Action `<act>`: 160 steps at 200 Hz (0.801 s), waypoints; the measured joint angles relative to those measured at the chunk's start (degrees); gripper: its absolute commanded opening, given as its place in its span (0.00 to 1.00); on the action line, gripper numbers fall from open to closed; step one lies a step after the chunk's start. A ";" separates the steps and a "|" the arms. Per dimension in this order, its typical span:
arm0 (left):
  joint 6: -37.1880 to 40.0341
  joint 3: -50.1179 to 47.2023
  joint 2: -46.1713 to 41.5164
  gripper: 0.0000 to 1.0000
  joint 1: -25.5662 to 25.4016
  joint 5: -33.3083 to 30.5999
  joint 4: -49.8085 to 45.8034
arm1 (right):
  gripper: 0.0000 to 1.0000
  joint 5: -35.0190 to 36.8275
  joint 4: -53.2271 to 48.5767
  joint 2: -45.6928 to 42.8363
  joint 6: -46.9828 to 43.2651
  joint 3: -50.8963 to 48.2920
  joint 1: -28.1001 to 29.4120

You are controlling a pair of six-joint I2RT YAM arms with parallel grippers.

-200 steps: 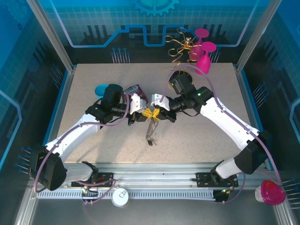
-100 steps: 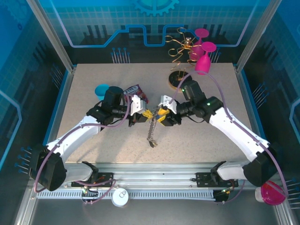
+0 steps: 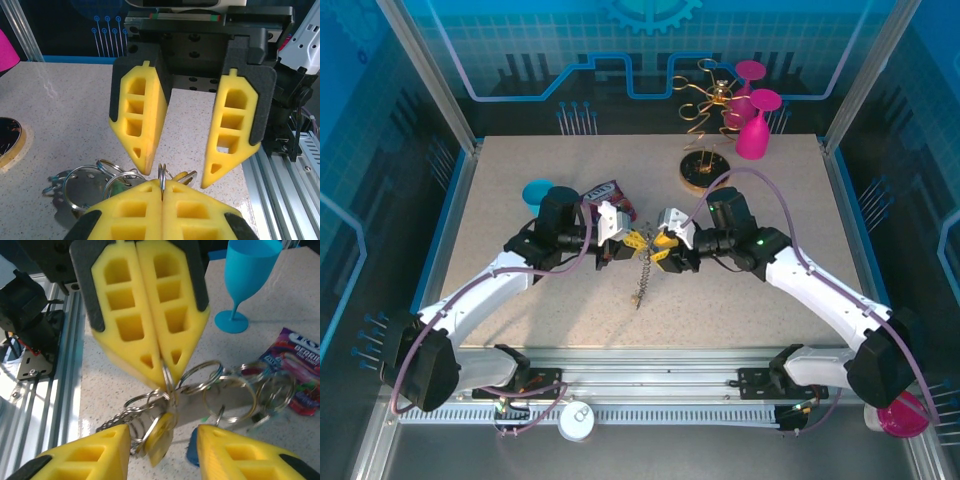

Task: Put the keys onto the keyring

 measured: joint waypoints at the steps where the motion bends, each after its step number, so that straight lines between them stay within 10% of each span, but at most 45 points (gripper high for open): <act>1: -0.02 0.00 0.00 0.00 0.00 -0.02 0.02 | 0.34 0.04 0.13 0.04 -0.02 0.00 0.00; 160: -0.81 -0.70 -0.37 0.00 0.00 -0.02 2.27 | 0.00 3.56 -4.52 1.64 -3.10 3.17 1.05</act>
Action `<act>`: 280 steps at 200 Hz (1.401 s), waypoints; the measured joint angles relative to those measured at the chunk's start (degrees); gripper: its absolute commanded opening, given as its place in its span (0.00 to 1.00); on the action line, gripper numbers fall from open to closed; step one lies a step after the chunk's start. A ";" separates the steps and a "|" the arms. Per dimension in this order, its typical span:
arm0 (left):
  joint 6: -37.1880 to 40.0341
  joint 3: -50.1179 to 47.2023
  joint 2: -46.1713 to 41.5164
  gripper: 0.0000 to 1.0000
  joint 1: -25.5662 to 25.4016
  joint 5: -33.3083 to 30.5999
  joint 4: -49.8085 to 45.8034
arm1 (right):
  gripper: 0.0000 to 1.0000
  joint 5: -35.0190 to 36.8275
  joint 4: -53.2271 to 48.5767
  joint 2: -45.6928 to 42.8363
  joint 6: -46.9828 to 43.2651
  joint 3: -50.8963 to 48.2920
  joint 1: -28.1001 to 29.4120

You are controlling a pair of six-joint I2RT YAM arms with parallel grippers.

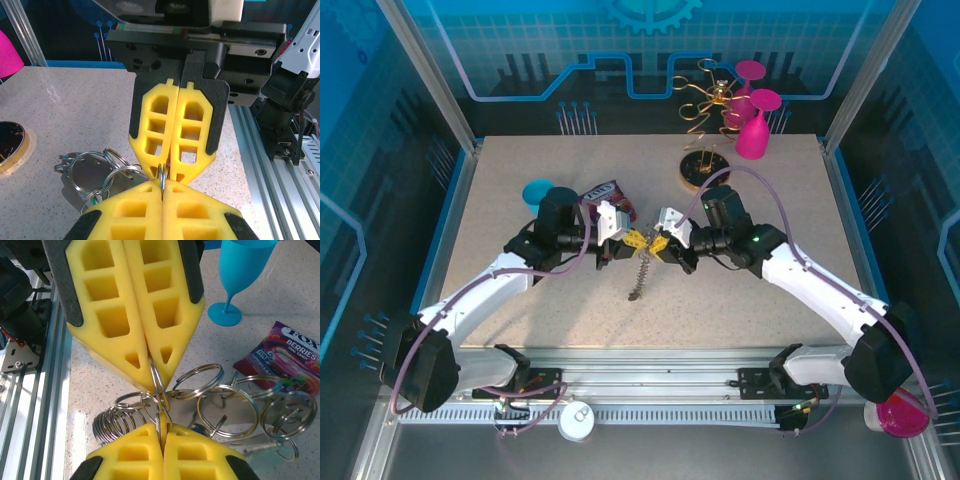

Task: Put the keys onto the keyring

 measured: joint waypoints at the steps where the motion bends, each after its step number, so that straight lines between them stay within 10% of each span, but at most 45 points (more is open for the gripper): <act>1: 0.00 0.00 0.00 0.00 0.00 0.00 0.02 | 0.00 0.02 -0.28 0.00 -0.13 0.20 0.00; 280: 8.63 1.75 0.68 0.00 -1.31 -3.06 -6.21 | 0.00 0.72 -18.80 3.45 -6.60 13.25 -1.14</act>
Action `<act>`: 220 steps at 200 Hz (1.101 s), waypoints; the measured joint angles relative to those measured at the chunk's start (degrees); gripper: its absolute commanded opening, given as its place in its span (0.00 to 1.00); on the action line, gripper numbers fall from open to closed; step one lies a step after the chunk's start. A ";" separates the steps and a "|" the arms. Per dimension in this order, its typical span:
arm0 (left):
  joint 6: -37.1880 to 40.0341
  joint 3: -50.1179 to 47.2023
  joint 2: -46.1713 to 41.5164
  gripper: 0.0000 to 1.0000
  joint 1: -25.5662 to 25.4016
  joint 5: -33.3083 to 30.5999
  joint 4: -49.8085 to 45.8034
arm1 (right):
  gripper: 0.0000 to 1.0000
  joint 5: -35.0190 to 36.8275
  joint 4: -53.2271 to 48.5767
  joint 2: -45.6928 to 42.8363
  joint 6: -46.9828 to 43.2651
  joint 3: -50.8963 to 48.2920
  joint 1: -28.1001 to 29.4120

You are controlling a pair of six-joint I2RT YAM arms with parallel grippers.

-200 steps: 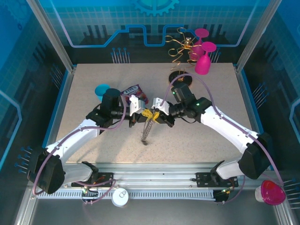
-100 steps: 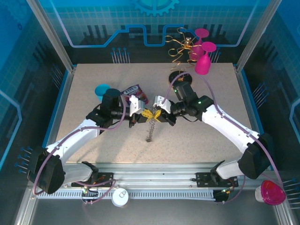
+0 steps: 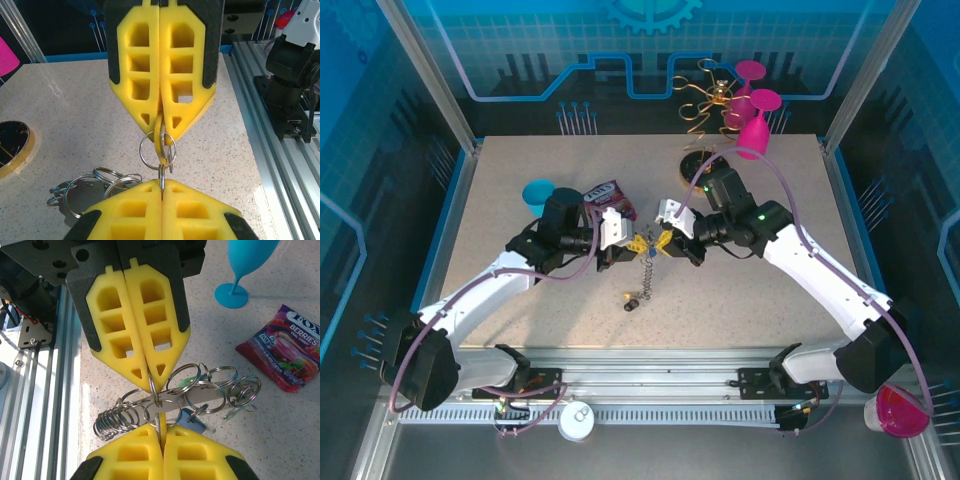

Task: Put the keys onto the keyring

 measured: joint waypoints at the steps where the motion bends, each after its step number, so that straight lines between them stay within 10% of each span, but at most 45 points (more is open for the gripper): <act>1: 0.07 0.02 0.00 0.01 0.00 -0.02 -0.02 | 0.00 0.13 -0.04 0.00 0.00 0.07 0.02; 28: 0.63 0.26 0.15 0.50 -0.13 -0.63 -0.59 | 0.00 3.72 -2.95 0.50 -1.03 3.61 1.44; 74: -8.22 -9.35 -4.96 0.96 0.70 -5.49 8.61 | 0.00 8.41 -5.38 2.19 -2.27 6.49 2.23; 147: -33.05 -23.85 -27.36 0.99 1.86 -41.22 27.23 | 0.00 9.64 1.60 12.63 0.48 12.46 10.38; 220: -40.37 -20.59 -31.26 0.99 2.54 -67.69 18.27 | 0.00 15.34 17.27 15.58 -3.17 -3.02 11.19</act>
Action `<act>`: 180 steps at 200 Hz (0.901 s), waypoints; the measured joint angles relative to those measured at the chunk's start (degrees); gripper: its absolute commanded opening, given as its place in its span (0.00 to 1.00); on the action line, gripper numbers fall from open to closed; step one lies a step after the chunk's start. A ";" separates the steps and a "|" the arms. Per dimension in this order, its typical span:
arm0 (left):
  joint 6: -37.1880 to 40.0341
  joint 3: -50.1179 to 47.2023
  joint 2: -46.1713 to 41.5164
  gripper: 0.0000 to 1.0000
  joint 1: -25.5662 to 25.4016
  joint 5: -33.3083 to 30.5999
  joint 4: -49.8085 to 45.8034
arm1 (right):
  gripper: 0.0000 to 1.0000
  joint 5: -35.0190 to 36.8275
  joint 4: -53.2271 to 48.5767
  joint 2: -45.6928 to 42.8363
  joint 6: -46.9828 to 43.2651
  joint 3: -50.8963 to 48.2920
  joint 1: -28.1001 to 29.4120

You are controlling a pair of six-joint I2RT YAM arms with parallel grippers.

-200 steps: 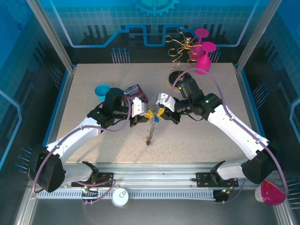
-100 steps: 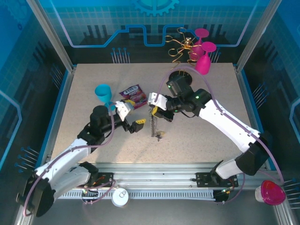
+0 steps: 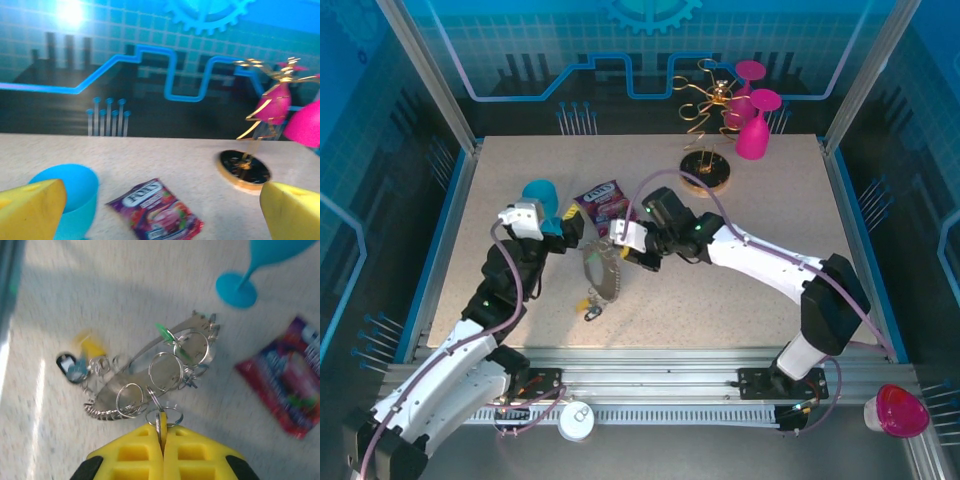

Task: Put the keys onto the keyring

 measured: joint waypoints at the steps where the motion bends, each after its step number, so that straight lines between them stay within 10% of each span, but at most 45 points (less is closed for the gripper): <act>1: -0.02 0.07 0.02 0.99 0.02 -0.15 -0.15 | 0.00 0.09 0.00 0.00 -0.11 -0.17 -0.07; 54: -0.85 3.04 0.00 0.99 0.09 -11.26 -10.95 | 0.00 12.81 -5.62 -5.75 -9.40 -10.49 -4.09; 105: -1.75 2.64 -0.87 0.99 0.11 -17.68 -21.31 | 0.48 25.20 -5.07 -7.91 -12.15 -18.14 -9.60; 180: -1.16 -5.07 -2.32 0.99 5.25 -20.15 -22.82 | 0.58 17.57 22.97 -38.16 22.62 -40.89 -35.82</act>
